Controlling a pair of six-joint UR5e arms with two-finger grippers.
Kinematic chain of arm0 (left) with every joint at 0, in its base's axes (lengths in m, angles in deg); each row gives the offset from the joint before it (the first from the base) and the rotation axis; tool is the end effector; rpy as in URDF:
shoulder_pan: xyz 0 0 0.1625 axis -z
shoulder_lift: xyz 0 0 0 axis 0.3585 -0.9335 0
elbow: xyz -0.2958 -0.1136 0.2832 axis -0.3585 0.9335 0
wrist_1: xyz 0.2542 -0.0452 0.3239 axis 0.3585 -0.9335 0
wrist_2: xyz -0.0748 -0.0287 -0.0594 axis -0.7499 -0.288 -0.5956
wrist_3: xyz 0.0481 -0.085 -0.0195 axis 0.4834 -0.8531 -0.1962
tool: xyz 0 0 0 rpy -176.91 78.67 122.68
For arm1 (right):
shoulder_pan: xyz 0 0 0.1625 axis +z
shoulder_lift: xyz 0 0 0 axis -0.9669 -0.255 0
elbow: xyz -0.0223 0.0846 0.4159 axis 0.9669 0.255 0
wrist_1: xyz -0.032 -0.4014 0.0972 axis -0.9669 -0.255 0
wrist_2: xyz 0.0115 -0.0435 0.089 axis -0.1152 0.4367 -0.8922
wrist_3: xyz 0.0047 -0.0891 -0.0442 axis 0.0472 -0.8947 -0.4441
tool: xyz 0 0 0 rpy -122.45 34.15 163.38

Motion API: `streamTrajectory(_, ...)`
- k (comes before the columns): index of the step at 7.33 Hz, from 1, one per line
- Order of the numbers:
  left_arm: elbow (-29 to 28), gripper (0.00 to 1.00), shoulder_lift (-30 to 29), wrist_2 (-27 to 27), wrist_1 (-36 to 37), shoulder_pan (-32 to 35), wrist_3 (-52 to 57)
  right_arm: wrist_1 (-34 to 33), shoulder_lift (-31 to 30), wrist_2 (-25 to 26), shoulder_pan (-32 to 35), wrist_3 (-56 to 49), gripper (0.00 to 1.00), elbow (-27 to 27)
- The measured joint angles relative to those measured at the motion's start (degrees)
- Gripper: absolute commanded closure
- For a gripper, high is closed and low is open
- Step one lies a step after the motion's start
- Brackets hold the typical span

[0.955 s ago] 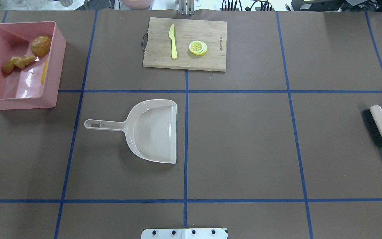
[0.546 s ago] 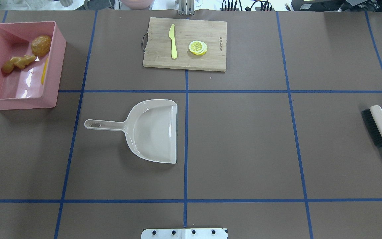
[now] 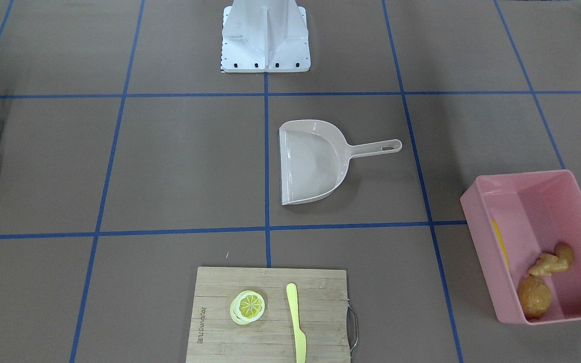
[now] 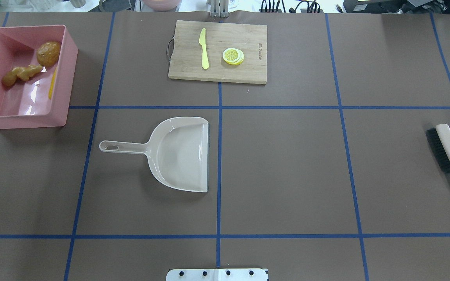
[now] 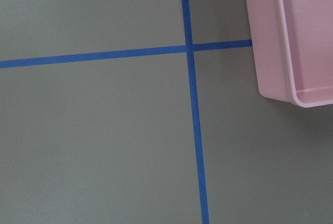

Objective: Sweep and dump trash into bin

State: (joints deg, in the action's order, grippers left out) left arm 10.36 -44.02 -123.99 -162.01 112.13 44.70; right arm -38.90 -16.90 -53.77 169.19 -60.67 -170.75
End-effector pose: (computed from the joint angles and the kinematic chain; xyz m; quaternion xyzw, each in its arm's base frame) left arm -0.0682 -0.4593 0.6621 0.0265 0.4069 0.0437 0.9121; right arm 0.0956 -0.4384 0.7418 0.0506 -0.3654 -0.0962 0.9245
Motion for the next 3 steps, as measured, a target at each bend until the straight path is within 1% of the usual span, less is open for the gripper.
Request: streamTrajectory(3,-0.1,0.02,-0.3,0.1,0.1,-0.1,-0.1,-0.1,1.0,-1.0,0.0,4.1,0.0,-1.3)
